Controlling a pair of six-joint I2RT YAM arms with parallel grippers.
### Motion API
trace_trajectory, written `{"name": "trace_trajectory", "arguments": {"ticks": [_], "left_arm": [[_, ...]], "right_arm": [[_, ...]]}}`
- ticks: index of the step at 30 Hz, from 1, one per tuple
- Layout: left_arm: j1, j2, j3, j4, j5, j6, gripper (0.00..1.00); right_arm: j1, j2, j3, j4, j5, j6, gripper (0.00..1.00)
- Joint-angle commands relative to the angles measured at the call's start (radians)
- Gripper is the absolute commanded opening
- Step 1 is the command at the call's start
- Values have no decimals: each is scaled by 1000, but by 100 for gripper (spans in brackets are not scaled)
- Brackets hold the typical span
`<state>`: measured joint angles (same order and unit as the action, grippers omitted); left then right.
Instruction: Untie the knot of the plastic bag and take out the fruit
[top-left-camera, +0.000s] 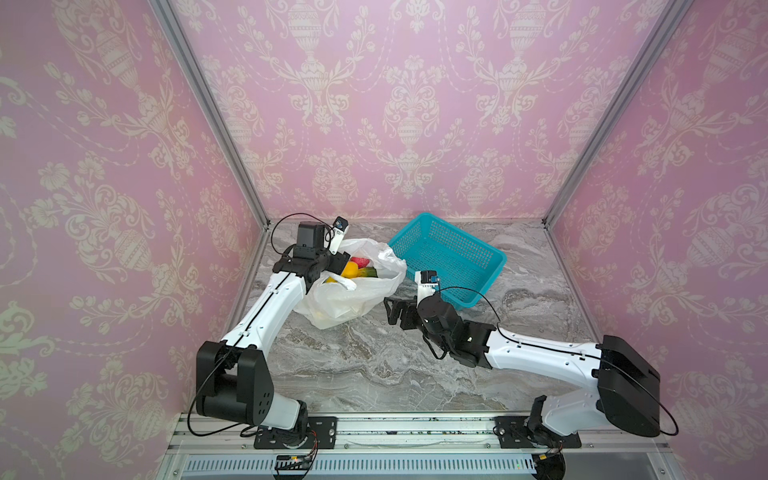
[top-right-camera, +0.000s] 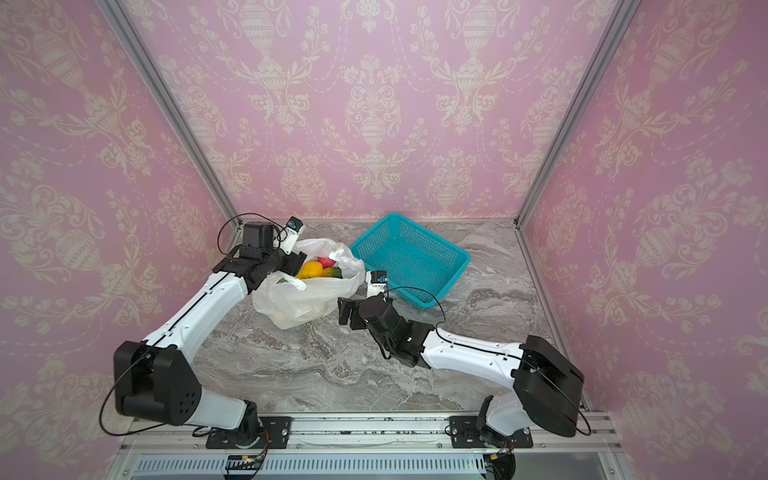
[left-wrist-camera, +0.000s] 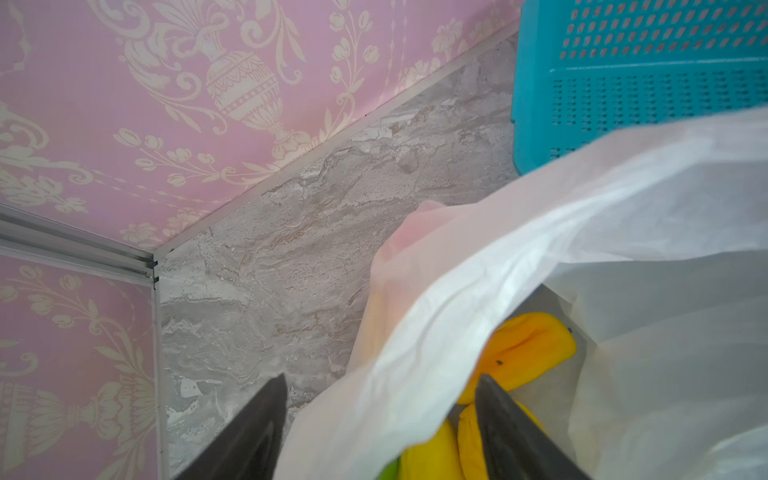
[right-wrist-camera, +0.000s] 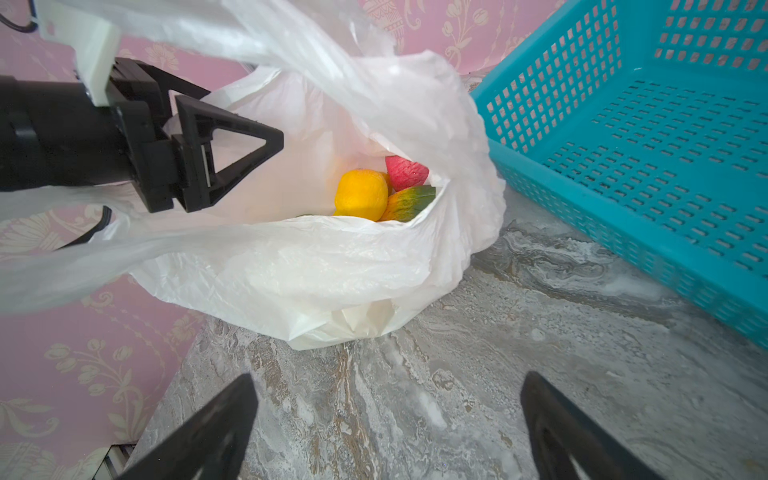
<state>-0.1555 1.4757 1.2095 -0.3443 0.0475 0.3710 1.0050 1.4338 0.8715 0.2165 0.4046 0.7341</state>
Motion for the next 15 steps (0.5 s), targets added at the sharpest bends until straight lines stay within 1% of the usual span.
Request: {"name": "trace_trajectory", "arguments": {"ticks": [1,2,3,4,7,10,11,15], "left_arm": [[-5,4,75,-40,-38,-10,33],[-5,7,89,-49,-24,-25,18],[-5,8,98,-54,-7,-34,7],[-4,8,100,-50,1,-39,0],[-4,10,108,-30,-23,-41,0],[2,25,159,-21,-89,-23,0],[1,34,192,-27,-122,-16,0],[3,90,394,-119,-178,14,0]], "right_arm": [[2,-36,-26,4,26,4,100],[1,-44,-31,3,32,3,100],[1,-51,-39,4,40,1,100],[1,-59,-47,5,48,1,100],[-3,-86,-74,18,68,1,100],[-10,-102,-100,44,69,4,100],[-12,-105,-103,50,69,4,100],[-17,-101,-101,47,73,2,100]]}}
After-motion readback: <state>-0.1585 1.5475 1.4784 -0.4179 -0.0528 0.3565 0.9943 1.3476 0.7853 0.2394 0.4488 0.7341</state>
